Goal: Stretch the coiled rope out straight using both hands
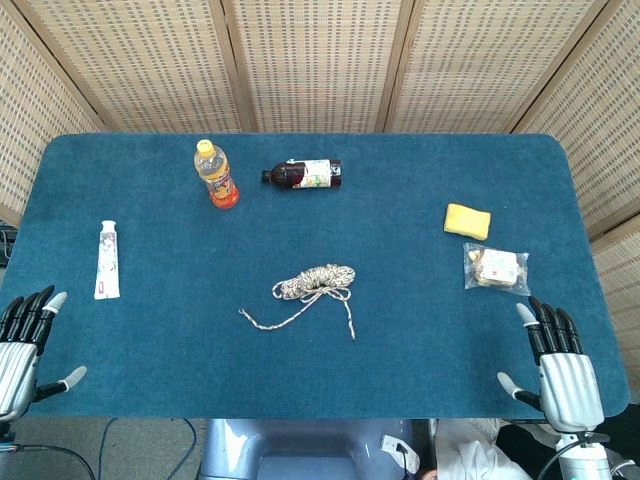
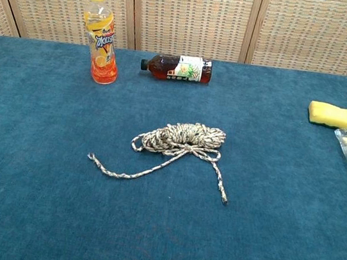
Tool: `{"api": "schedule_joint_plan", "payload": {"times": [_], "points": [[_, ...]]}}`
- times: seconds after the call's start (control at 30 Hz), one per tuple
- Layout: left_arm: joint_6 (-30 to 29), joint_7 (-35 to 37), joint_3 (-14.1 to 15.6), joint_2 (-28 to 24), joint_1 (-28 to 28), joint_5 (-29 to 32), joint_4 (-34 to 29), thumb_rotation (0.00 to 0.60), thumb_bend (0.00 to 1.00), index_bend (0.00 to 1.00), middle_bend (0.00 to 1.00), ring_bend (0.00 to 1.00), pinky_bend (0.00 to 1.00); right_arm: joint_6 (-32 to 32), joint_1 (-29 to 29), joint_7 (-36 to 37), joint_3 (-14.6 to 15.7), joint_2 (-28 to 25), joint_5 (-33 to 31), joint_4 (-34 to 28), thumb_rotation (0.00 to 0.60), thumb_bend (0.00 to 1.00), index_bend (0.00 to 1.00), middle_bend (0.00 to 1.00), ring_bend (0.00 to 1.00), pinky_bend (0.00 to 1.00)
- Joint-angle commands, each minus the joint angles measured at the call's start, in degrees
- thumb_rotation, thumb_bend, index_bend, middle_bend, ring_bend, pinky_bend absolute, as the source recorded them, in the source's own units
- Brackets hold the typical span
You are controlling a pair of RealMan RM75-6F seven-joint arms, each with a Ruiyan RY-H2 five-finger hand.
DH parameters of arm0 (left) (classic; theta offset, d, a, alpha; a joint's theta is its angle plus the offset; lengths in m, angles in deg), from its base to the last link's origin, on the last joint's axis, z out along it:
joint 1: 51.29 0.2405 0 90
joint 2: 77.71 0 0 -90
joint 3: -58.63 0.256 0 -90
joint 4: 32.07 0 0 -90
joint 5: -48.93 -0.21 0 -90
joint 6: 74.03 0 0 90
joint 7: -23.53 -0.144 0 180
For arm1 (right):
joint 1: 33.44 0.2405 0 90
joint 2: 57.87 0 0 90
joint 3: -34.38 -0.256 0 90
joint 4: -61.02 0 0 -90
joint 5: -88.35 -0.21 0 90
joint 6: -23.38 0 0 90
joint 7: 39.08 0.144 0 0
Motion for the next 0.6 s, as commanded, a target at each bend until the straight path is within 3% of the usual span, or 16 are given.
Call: {"api": "schedule_joint_plan", "payload": {"times": [0.03,0.37,0.6], "points": [[0.32,-0.01,-0.09,0.04,-0.11,0.34,0.06,0.600,0.00,0.00,0.00,0.00,0.00,-0.38,0.16,0.14,0.14,-0.14,-0.01,-0.10,0.600,0.00,0.00,0.00,0.00,0.00],[0.14,-0.56,-0.04,0.21,-0.01,0.05,-0.10,0.600,0.00,0.00,0.00,0.00,0.00,-1.93,0.85,0.41,0.55,-0.15,0.24,-0.33,0.600,0.00,0.00,0.00,0.00,0.00],[0.69,-2.30,-0.51,0.73,-0.34,0.71,-0.58,0.600,0.00,0.00,0.00,0.00,0.00,-9.59,5.60,-4.88,-0.49,0.34,-0.43,-1.13,0.600,0.00,0.00,0.00,0.00,0.00]]}}
